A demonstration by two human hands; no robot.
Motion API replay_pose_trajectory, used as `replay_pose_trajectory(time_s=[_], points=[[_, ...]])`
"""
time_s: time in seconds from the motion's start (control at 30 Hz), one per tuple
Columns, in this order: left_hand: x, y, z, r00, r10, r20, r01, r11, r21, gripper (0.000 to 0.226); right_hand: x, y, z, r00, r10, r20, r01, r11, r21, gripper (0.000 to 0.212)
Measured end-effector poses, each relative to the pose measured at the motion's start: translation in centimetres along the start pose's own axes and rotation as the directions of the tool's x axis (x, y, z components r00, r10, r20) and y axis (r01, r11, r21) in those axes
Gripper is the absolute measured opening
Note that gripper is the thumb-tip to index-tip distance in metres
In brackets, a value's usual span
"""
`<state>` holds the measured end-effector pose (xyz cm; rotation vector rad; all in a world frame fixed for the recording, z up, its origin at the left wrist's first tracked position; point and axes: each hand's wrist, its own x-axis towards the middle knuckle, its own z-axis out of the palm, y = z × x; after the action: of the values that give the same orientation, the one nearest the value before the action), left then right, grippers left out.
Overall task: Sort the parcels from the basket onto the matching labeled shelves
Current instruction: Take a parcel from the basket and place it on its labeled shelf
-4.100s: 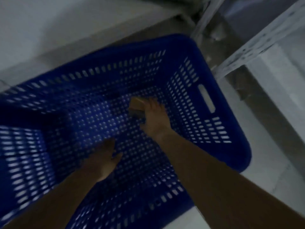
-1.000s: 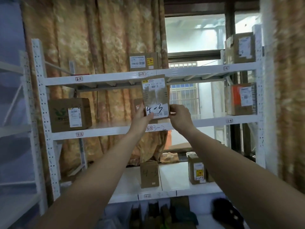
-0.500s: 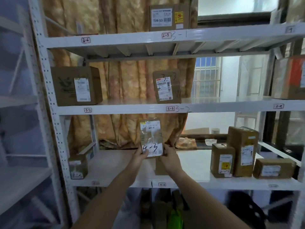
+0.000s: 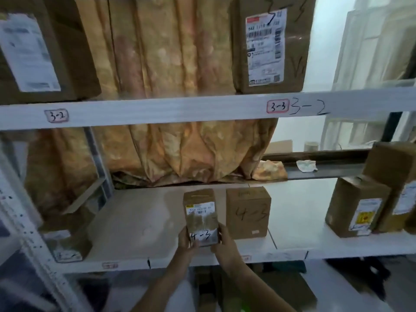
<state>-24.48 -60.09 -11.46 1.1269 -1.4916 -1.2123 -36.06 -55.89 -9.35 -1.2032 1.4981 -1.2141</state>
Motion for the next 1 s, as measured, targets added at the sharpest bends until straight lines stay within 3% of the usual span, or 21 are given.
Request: replay_pose_trajectory(time_s=[0.07,0.17,0.33,0.53,0.63,0.73,0.8,0.9,1.0], points=[[1.4,-2.8,0.6,0.998,-0.063,-0.020,0.061,0.997,-0.054,0.054,1.6,1.9,0.5,0.999,0.033,0.004,-0.033,0.999,0.011,0.055],[2.8,-5.0,1.2,0.987,-0.131,0.089,0.141,0.983,-0.116,0.060,3.6,4.5,0.4,0.998,0.067,0.001,-0.067,0.997,0.043,0.049],[5.2,-6.1,2.9,0.995,-0.087,0.052,0.092,0.989,-0.116,0.059,5.8,6.0,-0.1,0.997,0.075,-0.009,-0.075,0.997,0.017,0.050],[6.3,-7.3,3.8,0.996,-0.051,0.075,0.068,0.963,-0.260,0.057,7.2,7.0,-0.6,0.993,0.119,-0.001,-0.119,0.989,-0.086,0.072],[6.1,-7.9,4.1,0.991,-0.057,0.118,0.084,0.966,-0.244,0.085,7.2,7.8,-0.5,0.985,0.161,-0.058,-0.165,0.982,-0.092,0.065],[6.2,-8.7,4.4,0.990,-0.059,0.129,0.087,0.971,-0.221,0.065,7.4,8.0,-0.1,0.969,0.185,-0.163,-0.195,0.980,-0.045,0.046],[6.5,-9.3,4.8,0.991,-0.083,0.108,0.102,0.978,-0.185,0.067,7.6,7.7,0.5,0.933,0.255,-0.256,-0.253,0.967,0.042,0.033],[6.7,-9.9,5.2,0.983,-0.156,0.093,0.164,0.983,-0.086,0.076,7.7,7.4,1.3,0.876,0.340,-0.342,-0.324,0.940,0.105,0.034],[6.5,-10.3,5.4,0.978,-0.189,0.090,0.191,0.981,-0.017,0.073,7.3,7.3,1.5,0.842,0.352,-0.409,-0.292,0.935,0.202,0.035]])
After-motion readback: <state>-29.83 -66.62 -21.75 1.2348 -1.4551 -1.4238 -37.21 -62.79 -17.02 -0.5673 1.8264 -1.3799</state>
